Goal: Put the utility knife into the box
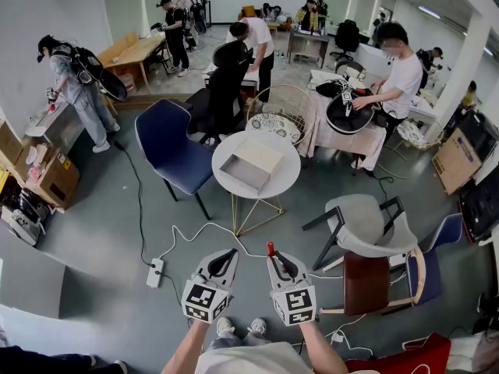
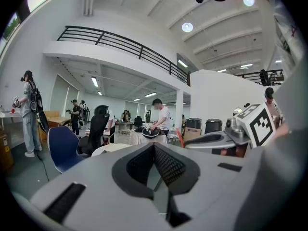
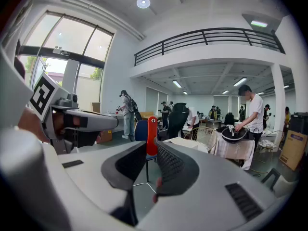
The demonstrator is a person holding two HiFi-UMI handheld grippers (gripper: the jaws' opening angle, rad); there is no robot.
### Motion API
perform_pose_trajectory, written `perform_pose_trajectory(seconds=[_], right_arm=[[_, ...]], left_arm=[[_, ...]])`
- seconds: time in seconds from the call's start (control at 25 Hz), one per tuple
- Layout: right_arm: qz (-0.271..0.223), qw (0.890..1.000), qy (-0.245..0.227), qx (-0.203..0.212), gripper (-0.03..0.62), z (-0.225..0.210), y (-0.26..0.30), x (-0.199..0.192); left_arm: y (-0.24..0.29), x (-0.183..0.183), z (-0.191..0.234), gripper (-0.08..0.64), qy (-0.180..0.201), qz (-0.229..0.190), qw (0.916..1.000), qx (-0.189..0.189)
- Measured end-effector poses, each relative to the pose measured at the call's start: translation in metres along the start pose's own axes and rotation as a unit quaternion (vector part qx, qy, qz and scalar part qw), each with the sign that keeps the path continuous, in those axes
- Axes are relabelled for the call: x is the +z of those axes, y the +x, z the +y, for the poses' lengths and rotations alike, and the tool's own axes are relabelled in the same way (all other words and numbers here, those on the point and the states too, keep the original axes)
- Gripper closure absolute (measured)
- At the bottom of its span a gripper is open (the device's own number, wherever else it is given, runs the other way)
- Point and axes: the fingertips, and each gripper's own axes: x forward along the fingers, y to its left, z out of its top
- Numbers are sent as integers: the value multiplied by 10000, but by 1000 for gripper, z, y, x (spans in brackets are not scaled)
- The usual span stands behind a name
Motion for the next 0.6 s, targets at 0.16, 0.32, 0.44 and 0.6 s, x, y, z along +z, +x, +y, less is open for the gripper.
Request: perform_pose_trajectory(seconds=[0.16, 0.32, 0.44, 0.6], right_arm=[[16, 10000, 19, 47, 514, -5, 0, -1], [39, 10000, 50, 75, 514, -13, -3, -4], [-19, 9998, 108, 142, 513, -18, -2, -4], [-124, 9996, 129, 237, 512, -23, -2, 0]], left_arm=[[5, 0, -3, 548, -27, 60, 10000, 19], [12, -2, -11, 548, -42, 88, 9999, 23], [18, -2, -14, 548, -17, 106, 9999, 30], [22, -1, -16, 548, 23, 100, 9999, 77]])
